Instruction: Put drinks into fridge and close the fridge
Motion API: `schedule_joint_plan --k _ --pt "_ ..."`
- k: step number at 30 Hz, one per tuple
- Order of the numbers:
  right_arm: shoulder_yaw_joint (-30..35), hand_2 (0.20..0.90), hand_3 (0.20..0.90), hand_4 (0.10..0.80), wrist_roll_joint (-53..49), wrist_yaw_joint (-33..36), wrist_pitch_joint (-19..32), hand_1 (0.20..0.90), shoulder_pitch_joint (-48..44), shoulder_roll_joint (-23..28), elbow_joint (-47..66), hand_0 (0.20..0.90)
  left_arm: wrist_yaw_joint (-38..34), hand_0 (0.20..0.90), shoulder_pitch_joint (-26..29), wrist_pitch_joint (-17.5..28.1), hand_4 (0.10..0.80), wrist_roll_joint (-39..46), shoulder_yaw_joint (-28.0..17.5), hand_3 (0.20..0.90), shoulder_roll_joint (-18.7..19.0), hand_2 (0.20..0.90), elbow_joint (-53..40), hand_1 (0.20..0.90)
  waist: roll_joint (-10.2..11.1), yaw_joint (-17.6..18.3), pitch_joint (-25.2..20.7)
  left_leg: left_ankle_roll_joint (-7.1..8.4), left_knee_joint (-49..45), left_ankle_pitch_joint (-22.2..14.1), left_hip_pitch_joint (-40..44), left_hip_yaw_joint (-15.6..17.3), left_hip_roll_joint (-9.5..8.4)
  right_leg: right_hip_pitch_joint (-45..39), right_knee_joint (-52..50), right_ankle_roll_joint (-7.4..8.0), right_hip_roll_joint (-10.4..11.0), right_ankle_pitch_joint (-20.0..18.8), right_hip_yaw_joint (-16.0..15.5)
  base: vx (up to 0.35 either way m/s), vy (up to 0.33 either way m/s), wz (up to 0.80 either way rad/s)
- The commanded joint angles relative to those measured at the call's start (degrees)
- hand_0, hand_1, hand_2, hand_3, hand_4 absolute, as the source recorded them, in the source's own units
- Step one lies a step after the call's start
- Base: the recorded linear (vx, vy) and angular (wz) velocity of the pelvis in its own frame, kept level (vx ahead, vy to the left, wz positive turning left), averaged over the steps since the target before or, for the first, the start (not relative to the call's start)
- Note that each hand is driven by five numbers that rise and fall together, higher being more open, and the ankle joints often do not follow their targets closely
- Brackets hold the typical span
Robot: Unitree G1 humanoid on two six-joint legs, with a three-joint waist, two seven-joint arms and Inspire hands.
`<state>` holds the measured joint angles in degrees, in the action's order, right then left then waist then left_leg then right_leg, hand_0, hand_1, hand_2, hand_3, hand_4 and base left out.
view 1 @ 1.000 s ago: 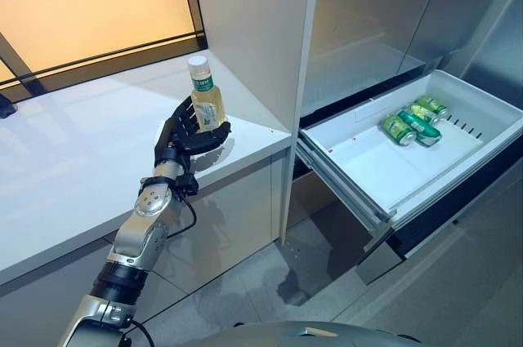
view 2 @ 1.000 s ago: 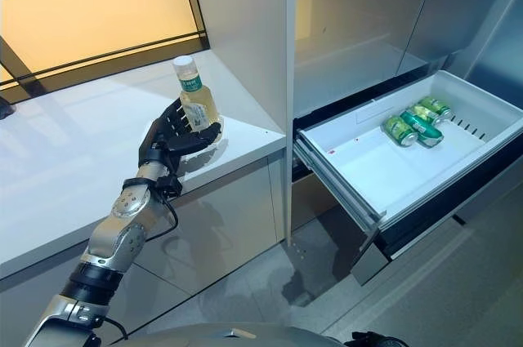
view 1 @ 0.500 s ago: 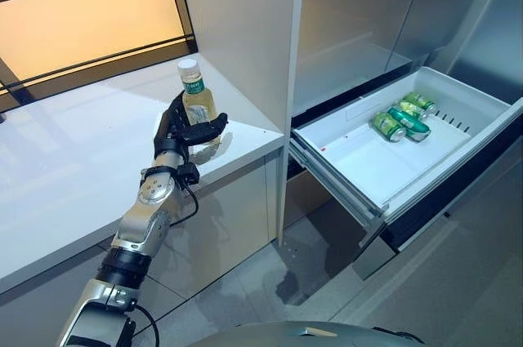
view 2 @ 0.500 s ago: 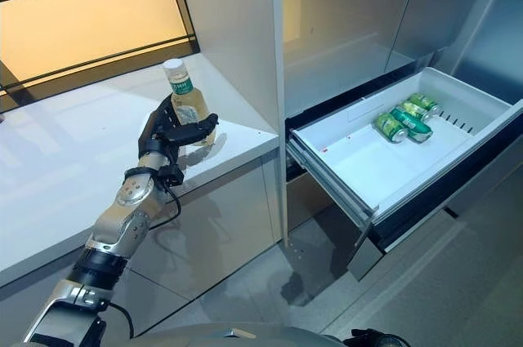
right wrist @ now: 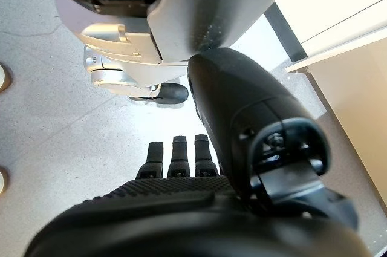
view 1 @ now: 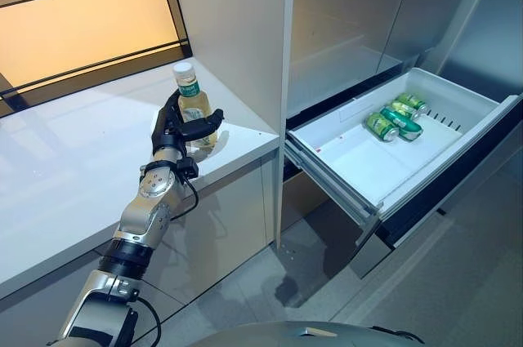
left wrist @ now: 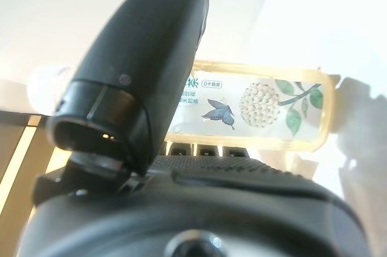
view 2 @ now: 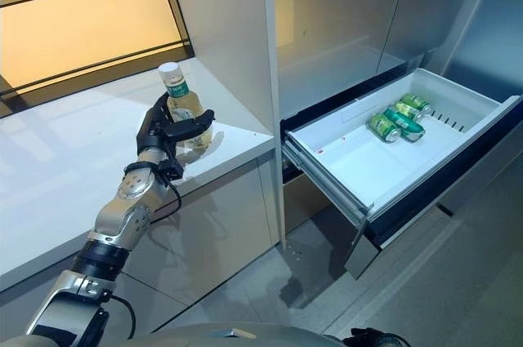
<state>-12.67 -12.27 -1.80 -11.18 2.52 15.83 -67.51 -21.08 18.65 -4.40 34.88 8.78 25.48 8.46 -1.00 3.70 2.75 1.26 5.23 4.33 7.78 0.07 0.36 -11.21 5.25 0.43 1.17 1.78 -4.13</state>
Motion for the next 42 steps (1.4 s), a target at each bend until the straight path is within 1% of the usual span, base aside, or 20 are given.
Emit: schedule_joint_plan --k 1,3,4,5,6,7,8,9,14,22,31,35,40,42 --pt "-3.22 0.9 0.9 0.8 -0.13 -2.03 0.73 0.9 -1.39 -1.45 -1.27 0.9 0.24 0.9 13.58 6.72 0.8 1.0 -2.23 0.9 1.97 0.9 2.75 0.9 0.58 0.0 -1.92 -1.64 -0.23 -7.3 1.34 -1.12 -2.24 3.25 -1.51 3.65 -0.06 -0.79 0.94 0.0 0.0 0.0" --pt "-3.28 0.9 0.9 0.8 0.03 -2.15 0.89 0.9 -1.35 -1.44 -1.4 0.9 0.09 0.9 13.69 7.4 0.8 0.83 -2.28 0.9 1.68 0.9 3.21 0.9 0.58 0.07 -1.96 -1.65 -0.23 -7.38 1.39 -1.13 -2.25 3.23 -1.55 3.65 -0.07 -0.7 1.04 0.0 0.0 0.0" --pt "-3.28 0.9 0.9 0.8 0.08 -2.13 0.91 0.9 -1.34 -1.47 -1.44 0.9 0.13 0.82 13.68 7.46 0.707 0.66 -2.3 0.807 1.65 0.82 3.29 0.82 0.57 0.07 -1.99 -1.65 -0.23 -7.4 1.4 -1.15 -2.26 3.22 -1.56 3.65 -0.08 -0.68 1.07 0.016 -0.002 -0.04" --pt "-3.34 0.9 0.9 0.8 0.12 -2.17 0.73 0.9 -1.35 -1.42 -1.36 0.9 0.11 0.66 13.79 7.48 0.52 0.76 -2.48 0.62 1.82 0.66 3.49 0.66 0.57 0.09 -2.08 -1.66 -0.23 -7.43 1.4 -1.23 -2.29 3.24 -1.54 3.66 -0.13 -0.69 1.21 0.016 -0.003 -0.06" --pt "-3.34 0.9 0.9 0.8 0.25 -2.22 0.7 0.9 -1.38 -1.45 -1.46 0.9 0.04 0.545 13.87 7.78 0.385 0.64 -2.6 0.485 1.68 0.545 3.87 0.545 0.58 0.12 -2.13 -1.66 -0.23 -7.44 1.39 -1.24 -2.29 3.23 -1.5 3.66 -0.15 -0.7 1.3 0.014 -0.003 -0.06" --pt "-3.33 0.9 0.9 0.8 0.28 -2.24 0.7 0.9 -1.38 -1.46 -1.49 0.9 0.05 0.519 13.89 7.82 0.355 0.61 -2.61 0.455 1.64 0.519 3.95 0.519 0.58 0.12 -2.14 -1.66 -0.23 -7.44 1.39 -1.24 -2.29 3.24 -1.49 3.66 -0.16 -0.71 1.33 0.01 -0.003 -0.04" --pt "-3.36 0.9 0.9 0.8 0.4 -2.37 0.83 0.9 -1.34 -1.43 -1.62 0.9 -0.02 0.335 14.04 7.99 0.141 0.97 -2.76 0.241 1.73 0.335 4.26 0.335 0.6 0.15 -2.15 -1.62 -0.23 -7.42 1.42 -1.16 -2.25 3.2 -1.47 3.66 -0.16 -0.72 1.36 0.0 0.0 0.0" --pt "-3.33 0.9 0.9 0.8 0.45 -2.48 0.92 0.9 -1.33 -1.38 -1.63 0.9 -0.14 0.3 14.14 8.07 0.1 0.93 -2.83 0.2 1.8 0.3 4.4 0.3 0.61 0.18 -2.16 -1.6 -0.23 -7.41 1.44 -1.12 -2.23 3.2 -1.48 3.67 -0.15 -0.72 1.39 0.0 0.0 0.0" --pt "-3.35 0.9 0.9 0.8 0.63 -2.66 1.05 0.9 -1.4 -1.24 -1.91 0.9 -0.09 0.3 14.95 8.91 0.1 1.37 -2.87 0.2 1.94 0.3 6.05 0.3 0.59 0.33 -2.37 -1.55 -0.23 -7.48 1.5 -1.04 -2.2 3.2 -1.48 3.68 -0.18 -0.68 1.46 0.0 0.0 0.0" --pt "-3.52 0.9 0.9 0.8 1.44 -3.08 1.41 0.9 -1.04 -1.08 -1.96 0.9 0.12 0.3 15.3 9.6 0.1 0.85 -3.01 0.2 2.19 0.3 6.0 0.3 0.63 0.36 -2.5 -1.5 -0.23 -7.51 1.51 -1.13 -2.2 3.18 -1.47 3.69 -0.16 -0.63 1.43 0.0 0.0 0.0" --pt "-5.94 0.9 0.9 0.8 6.79 -4.78 3.25 0.9 -1.59 -0.29 -1.02 0.9 1.08 0.3 16.02 10.37 0.1 0.71 -3.09 0.2 3.55 0.3 4.26 0.3 0.7 -0.06 -2.48 -1.35 -0.23 -7.34 1.13 -1.45 -2.2 3.26 -1.26 3.74 -0.05 -0.73 1.1 -0.004 -0.001 0.0" --pt "-9.41 0.9 0.9 0.8 13.82 -7.65 5.17 0.9 -2.45 0.43 1.19 0.9 1.62 0.3 16.13 10.08 0.1 0.42 -2.87 0.2 4.02 0.3 1.24 0.3 0.79 -0.68 -2.32 -1.24 -0.23 -7.17 0.95 -1.89 -2.24 3.19 -1.2 3.69 0.09 -0.73 0.51 -0.008 -0.002 0.0" --pt "-16.89 0.9 0.9 0.8 22.69 -12.61 6.78 0.9 -4.16 1.47 7.03 0.9 3.14 0.3 15.74 9.62 0.1 0.2 -1.76 0.2 4.37 0.3 -3.76 0.3 1.04 -2.11 -2.18 -1.04 -0.23 -7.01 0.65 -2.92 -2.3 2.96 -1.02 3.65 0.39 -0.61 -0.55 -0.023 -0.009 0.04" --pt "-18.66 0.9 0.9 0.8 23.97 -13.12 6.84 0.9 -4.79 1.83 8.84 0.9 3.38 0.3 15.69 9.77 0.1 0.12 -1.24 0.2 4.33 0.3 -4.87 0.3 1.1 -2.43 -2.15 -1.02 -0.23 -6.96 0.56 -3.19 -2.34 2.9 -0.98 3.65 0.48 -0.6 -0.82 -0.023 -0.005 0.04"
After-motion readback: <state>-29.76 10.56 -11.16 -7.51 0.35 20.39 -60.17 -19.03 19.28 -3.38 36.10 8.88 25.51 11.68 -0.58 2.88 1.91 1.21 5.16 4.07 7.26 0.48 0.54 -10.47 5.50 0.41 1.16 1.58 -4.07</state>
